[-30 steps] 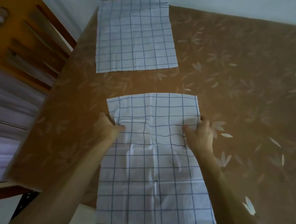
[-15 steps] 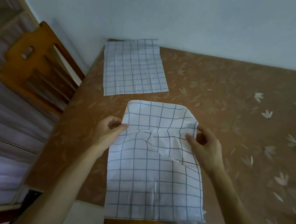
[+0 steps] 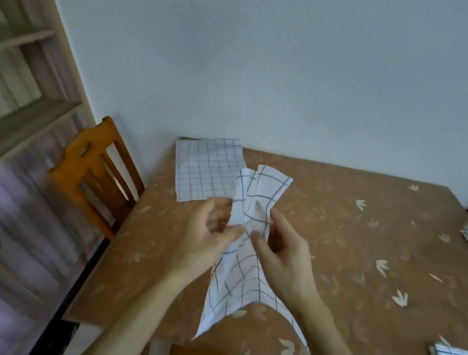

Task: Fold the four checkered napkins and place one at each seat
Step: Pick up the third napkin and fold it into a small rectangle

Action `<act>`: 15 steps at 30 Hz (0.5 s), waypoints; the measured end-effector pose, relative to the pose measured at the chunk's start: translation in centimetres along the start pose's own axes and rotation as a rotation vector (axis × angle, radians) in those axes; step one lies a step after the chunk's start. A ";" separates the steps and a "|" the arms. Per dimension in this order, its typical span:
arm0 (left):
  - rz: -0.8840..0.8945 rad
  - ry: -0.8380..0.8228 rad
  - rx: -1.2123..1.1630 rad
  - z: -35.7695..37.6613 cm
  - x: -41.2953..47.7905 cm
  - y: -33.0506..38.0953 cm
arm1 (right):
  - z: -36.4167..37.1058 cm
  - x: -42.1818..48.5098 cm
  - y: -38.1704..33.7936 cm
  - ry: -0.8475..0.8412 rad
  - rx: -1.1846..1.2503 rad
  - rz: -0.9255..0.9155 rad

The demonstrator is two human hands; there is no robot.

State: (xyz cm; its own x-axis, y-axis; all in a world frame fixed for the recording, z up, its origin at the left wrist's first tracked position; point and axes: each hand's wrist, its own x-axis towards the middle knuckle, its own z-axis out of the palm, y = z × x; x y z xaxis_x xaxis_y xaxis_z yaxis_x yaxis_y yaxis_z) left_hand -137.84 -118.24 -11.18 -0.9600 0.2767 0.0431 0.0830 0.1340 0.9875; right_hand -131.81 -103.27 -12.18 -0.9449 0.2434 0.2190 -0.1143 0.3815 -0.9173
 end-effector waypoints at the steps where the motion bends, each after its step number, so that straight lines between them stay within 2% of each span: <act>1: 0.036 0.002 -0.004 0.1 -1.0 0.7 | 0.4 -0.7 -1.0 0.005 0.024 -0.019; 5: 0.155 0.036 -0.037 0.0 -3.9 2.8 | 0.7 -3.6 -3.7 0.021 0.177 -0.017; 9: 0.227 -0.027 0.020 -0.2 -6.1 3.7 | 0.0 -5.7 -5.2 -0.030 0.322 0.031; 15: 0.199 -0.162 -0.047 -0.4 -8.1 3.9 | -0.7 -7.3 -5.3 0.088 0.239 0.029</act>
State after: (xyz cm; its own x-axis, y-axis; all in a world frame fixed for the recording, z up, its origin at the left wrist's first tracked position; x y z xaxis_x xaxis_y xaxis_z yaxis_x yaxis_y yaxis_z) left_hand -129.89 -120.36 -7.62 -0.8704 0.4421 0.2165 0.2501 0.0183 0.9680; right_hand -124.15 -106.43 -8.73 -0.9196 0.3319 0.2101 -0.1669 0.1540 -0.9739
